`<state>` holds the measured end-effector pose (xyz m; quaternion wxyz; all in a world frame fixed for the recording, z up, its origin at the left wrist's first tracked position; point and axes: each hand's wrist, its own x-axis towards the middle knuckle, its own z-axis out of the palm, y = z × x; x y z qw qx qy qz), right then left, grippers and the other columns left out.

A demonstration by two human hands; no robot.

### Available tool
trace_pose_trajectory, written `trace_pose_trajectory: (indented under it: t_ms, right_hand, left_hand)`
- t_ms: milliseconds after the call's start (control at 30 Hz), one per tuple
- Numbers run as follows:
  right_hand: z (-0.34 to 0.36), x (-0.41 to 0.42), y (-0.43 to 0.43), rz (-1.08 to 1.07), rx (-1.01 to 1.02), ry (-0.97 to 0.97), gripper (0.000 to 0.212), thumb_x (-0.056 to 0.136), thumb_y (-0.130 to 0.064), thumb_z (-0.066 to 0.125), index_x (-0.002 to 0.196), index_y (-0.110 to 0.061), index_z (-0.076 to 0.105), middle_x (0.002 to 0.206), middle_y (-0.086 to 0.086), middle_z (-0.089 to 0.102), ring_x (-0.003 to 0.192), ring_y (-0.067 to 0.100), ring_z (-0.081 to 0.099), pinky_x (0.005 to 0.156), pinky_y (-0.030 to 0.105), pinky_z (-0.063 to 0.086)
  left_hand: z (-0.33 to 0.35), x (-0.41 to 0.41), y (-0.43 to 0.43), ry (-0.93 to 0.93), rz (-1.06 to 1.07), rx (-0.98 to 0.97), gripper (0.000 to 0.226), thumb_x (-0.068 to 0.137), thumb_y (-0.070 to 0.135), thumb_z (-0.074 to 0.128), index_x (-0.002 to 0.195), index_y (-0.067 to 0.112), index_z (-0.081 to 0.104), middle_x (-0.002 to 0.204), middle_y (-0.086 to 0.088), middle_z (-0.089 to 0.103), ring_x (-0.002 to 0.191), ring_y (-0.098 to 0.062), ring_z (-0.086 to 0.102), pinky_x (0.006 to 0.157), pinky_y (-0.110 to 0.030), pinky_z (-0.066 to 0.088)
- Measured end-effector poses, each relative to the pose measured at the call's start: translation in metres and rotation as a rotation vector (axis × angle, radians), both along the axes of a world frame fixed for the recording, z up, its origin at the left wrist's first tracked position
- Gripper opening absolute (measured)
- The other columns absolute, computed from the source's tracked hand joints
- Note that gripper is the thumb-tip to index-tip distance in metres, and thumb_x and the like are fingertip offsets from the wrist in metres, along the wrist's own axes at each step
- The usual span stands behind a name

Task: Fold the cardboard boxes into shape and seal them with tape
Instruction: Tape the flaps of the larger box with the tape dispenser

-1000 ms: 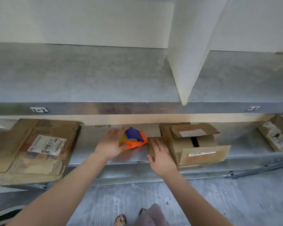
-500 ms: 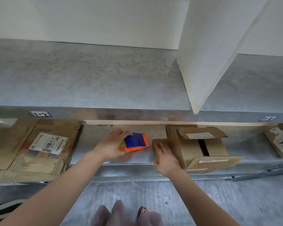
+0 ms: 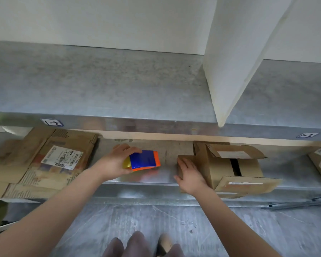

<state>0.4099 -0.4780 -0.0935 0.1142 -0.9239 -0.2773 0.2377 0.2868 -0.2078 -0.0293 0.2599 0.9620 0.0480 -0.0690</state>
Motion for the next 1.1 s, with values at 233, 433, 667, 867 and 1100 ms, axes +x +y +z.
trace_pose_trajectory:
  t_ms: [233,433,667,867,1100]
  right_hand:
    - [0.007,-0.009,0.014,0.044,0.099,-0.023,0.068,0.098,-0.039,0.048,0.155,-0.024,0.016,0.161,0.004,0.016,0.149,0.022,0.011,0.118,0.032,0.021]
    - [0.011,-0.022,0.005,-0.02,0.21,-0.008,0.067,0.097,-0.033,0.052,0.154,-0.02,0.02,0.16,0.008,0.022,0.148,0.024,0.016,0.119,0.032,0.02]
    - [0.014,-0.047,-0.001,-0.144,0.359,0.178,0.067,0.097,-0.011,0.051,0.155,-0.016,0.017,0.159,0.007,0.026,0.146,0.019,0.025,0.114,0.021,0.019]
    - [0.015,-0.074,-0.014,-0.206,0.519,0.334,0.07,0.09,0.005,0.046,0.15,-0.027,0.028,0.149,-0.001,0.037,0.126,0.009,0.044,0.099,0.015,0.039]
    - [0.008,-0.081,-0.039,-0.273,0.629,0.423,0.037,0.093,-0.003,0.05,0.116,-0.031,0.052,0.12,-0.009,0.062,0.114,0.007,0.056,0.1,0.029,0.044]
  left_hand:
    - [0.011,-0.019,0.01,-0.084,-0.04,0.014,0.062,0.072,0.019,0.075,0.127,0.037,0.052,0.116,0.009,0.047,0.105,-0.007,0.039,0.091,-0.018,0.037]
    - [0.02,-0.02,-0.005,-0.171,-0.105,-0.016,0.061,0.071,0.019,0.075,0.126,0.034,0.053,0.117,0.005,0.051,0.109,-0.01,0.045,0.092,-0.022,0.038]
    - [0.04,-0.028,-0.01,-0.223,-0.237,-0.025,0.061,0.069,0.013,0.073,0.123,0.033,0.053,0.113,0.006,0.053,0.104,-0.01,0.048,0.091,-0.02,0.037]
    - [0.06,-0.042,-0.024,-0.187,-0.357,-0.055,0.047,0.078,0.04,0.067,0.122,0.042,0.05,0.116,0.014,0.047,0.109,-0.001,0.043,0.095,-0.009,0.03]
    - [0.06,-0.042,-0.046,-0.15,-0.37,-0.021,0.05,0.08,0.03,0.073,0.123,0.043,0.05,0.117,0.019,0.043,0.113,-0.001,0.04,0.097,-0.006,0.025]
